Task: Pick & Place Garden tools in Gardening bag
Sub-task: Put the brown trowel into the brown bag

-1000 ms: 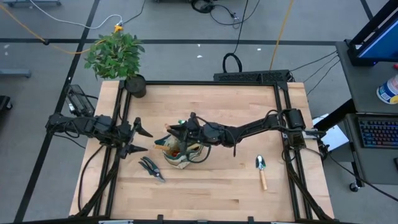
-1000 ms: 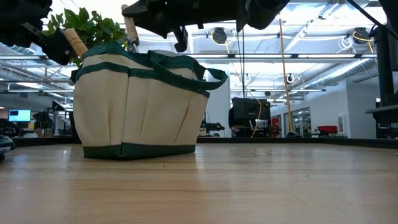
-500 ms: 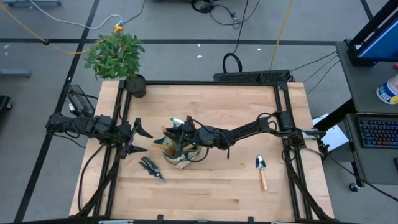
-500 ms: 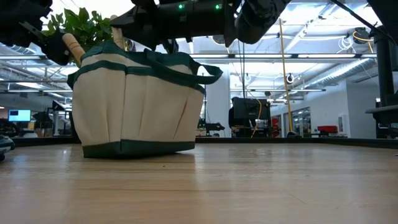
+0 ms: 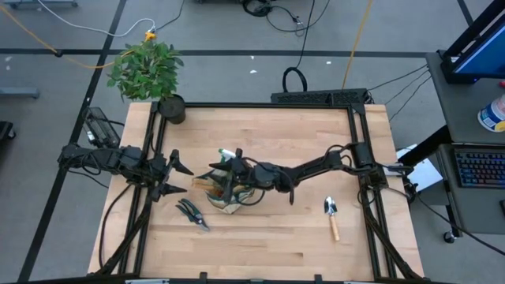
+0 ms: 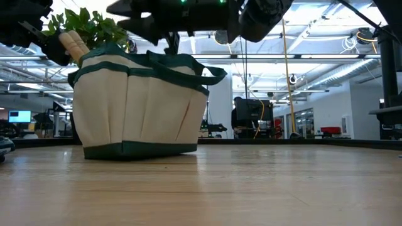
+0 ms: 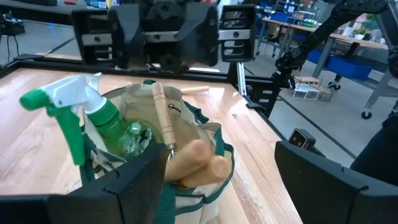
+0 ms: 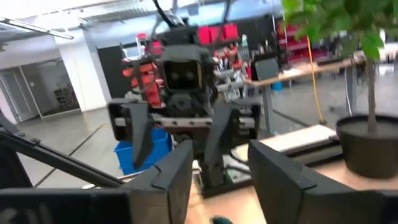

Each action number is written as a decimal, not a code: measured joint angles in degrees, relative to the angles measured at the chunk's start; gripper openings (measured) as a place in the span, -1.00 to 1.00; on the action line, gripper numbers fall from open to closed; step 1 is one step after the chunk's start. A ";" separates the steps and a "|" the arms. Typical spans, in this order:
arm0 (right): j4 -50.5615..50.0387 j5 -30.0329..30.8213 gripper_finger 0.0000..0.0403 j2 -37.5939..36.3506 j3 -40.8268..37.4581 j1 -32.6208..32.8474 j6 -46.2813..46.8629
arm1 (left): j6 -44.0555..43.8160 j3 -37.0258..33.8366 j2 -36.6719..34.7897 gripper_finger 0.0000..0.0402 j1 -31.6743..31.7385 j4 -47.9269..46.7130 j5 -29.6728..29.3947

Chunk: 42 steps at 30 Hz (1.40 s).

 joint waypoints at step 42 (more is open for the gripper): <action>-95.98 18.44 -0.14 -31.85 0.04 21.30 23.51 | -0.27 0.02 -0.30 0.53 0.00 -5.72 1.03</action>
